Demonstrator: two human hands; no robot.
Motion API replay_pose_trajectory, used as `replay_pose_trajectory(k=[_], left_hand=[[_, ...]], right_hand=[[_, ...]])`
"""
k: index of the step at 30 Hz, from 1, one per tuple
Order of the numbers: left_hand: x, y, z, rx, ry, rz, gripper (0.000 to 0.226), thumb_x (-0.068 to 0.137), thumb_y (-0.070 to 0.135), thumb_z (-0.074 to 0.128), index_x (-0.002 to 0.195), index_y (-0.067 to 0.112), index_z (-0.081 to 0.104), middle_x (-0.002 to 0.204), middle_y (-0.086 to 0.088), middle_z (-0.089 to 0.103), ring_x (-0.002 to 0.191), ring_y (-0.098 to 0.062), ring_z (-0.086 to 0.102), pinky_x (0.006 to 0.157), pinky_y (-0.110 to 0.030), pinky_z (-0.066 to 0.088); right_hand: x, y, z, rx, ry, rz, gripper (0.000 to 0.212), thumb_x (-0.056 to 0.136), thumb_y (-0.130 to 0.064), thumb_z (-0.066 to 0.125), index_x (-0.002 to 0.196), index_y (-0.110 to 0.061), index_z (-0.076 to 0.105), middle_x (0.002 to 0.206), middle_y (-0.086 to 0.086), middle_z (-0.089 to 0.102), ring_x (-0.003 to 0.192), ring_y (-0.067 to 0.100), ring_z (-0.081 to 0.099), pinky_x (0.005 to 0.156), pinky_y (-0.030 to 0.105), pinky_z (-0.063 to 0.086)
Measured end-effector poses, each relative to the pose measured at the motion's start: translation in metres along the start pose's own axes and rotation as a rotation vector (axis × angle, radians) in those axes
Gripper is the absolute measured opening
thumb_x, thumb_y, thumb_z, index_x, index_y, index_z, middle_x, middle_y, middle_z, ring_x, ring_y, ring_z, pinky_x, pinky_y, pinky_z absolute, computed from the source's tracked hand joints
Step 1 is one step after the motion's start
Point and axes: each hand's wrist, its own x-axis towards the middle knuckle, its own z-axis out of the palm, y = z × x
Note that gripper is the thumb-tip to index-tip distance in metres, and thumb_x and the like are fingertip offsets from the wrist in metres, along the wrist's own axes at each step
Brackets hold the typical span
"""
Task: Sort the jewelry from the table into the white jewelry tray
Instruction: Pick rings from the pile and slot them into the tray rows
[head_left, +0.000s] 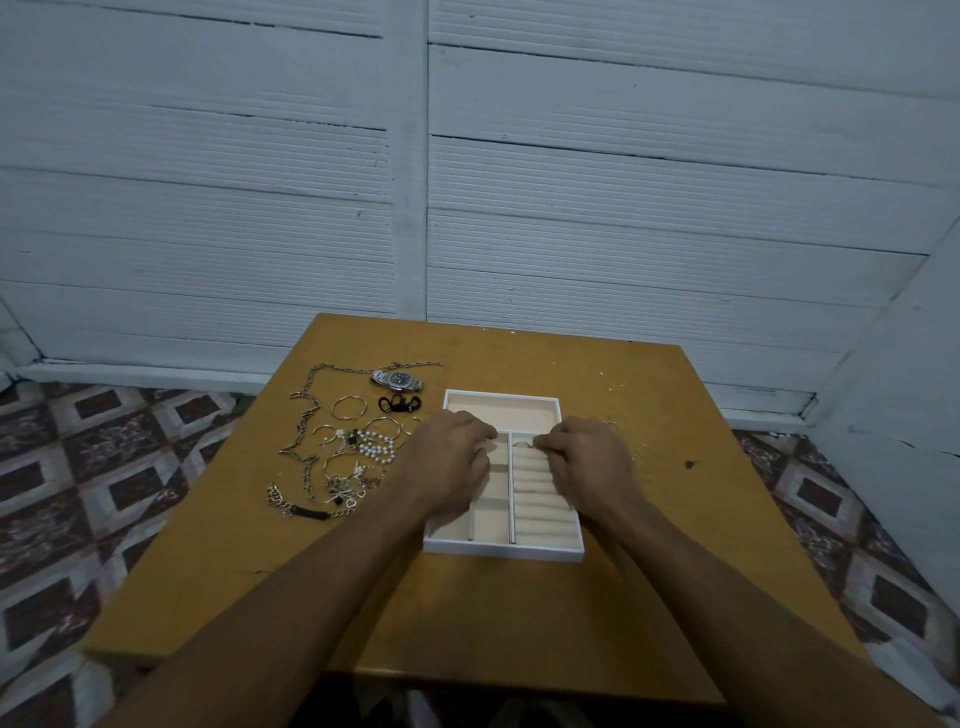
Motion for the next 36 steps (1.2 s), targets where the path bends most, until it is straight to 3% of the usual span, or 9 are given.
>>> replay_pose_trajectory(k=[5,9,13,18,23,28,32,36], left_hand=[[0.004,0.009,0.0,-0.009,0.006,-0.011,0.03,0.09,0.024,0.055,0.117,0.019,0.066,0.118,0.001,0.066,0.109,-0.019,0.053,0.09,-0.032,0.041],[0.01,0.024,0.002,-0.041,0.0,-0.01,0.03,0.091,0.029,0.055,0.117,0.019,0.066,0.119,0.002,0.065,0.111,-0.02,0.051,0.092,-0.035,0.042],[0.018,0.045,0.014,-0.09,-0.037,0.033,0.029,0.09,0.031,0.057,0.113,0.018,0.069,0.117,0.0,0.066,0.114,-0.02,0.049,0.093,-0.035,0.041],[0.03,0.078,0.03,-0.04,-0.111,0.08,0.029,0.086,0.038,0.059,0.104,0.019,0.072,0.117,0.001,0.065,0.118,-0.02,0.046,0.096,-0.036,0.039],[0.035,0.104,0.041,0.1,-0.282,-0.033,0.035,0.085,0.048,0.057,0.106,0.025,0.072,0.141,0.001,0.046,0.141,-0.025,0.018,0.108,-0.046,0.018],[0.04,0.112,0.051,0.205,-0.36,-0.069,0.039,0.085,0.052,0.058,0.108,0.023,0.071,0.147,-0.003,0.038,0.145,-0.031,0.007,0.109,-0.056,0.015],[0.043,0.113,0.054,0.18,-0.379,-0.115,0.036,0.087,0.049,0.059,0.111,0.023,0.069,0.148,-0.003,0.036,0.145,-0.031,0.005,0.11,-0.058,0.012],[0.045,0.114,0.055,0.154,-0.41,-0.17,0.033,0.087,0.046,0.061,0.111,0.024,0.069,0.149,-0.002,0.035,0.145,-0.032,0.005,0.11,-0.058,0.011]], right_hand=[[-0.001,0.002,-0.003,0.124,-0.017,0.046,0.03,0.091,-0.016,0.052,0.114,-0.02,0.071,0.111,0.001,0.07,0.1,0.023,0.059,0.086,0.036,0.046],[-0.004,0.01,-0.021,0.313,0.012,0.194,0.027,0.091,-0.018,0.057,0.114,-0.018,0.07,0.113,0.002,0.068,0.098,0.019,0.06,0.085,0.038,0.051],[-0.016,0.031,-0.042,0.388,0.003,0.321,0.029,0.091,-0.018,0.058,0.119,-0.017,0.066,0.121,0.0,0.064,0.095,0.011,0.058,0.084,0.029,0.05],[-0.038,0.062,-0.051,0.385,-0.075,0.425,0.029,0.091,-0.019,0.06,0.12,-0.016,0.064,0.107,-0.002,0.066,0.088,0.009,0.059,0.075,0.022,0.048],[-0.052,0.072,-0.052,0.369,-0.13,0.447,0.016,0.088,-0.016,0.059,0.098,-0.022,0.07,0.088,-0.008,0.066,0.084,0.011,0.061,0.072,0.026,0.048],[-0.052,0.067,-0.046,0.379,-0.179,0.418,0.016,0.084,-0.015,0.066,0.079,-0.03,0.067,0.075,-0.009,0.065,0.074,0.011,0.06,0.07,0.032,0.049],[-0.05,0.063,-0.042,0.351,-0.177,0.376,0.007,0.085,-0.017,0.067,0.087,-0.021,0.072,0.079,-0.006,0.066,0.077,0.014,0.06,0.073,0.034,0.05],[-0.046,0.058,-0.04,0.268,-0.183,0.332,0.011,0.088,-0.022,0.065,0.096,-0.021,0.072,0.092,-0.003,0.064,0.087,0.015,0.058,0.076,0.031,0.049]])
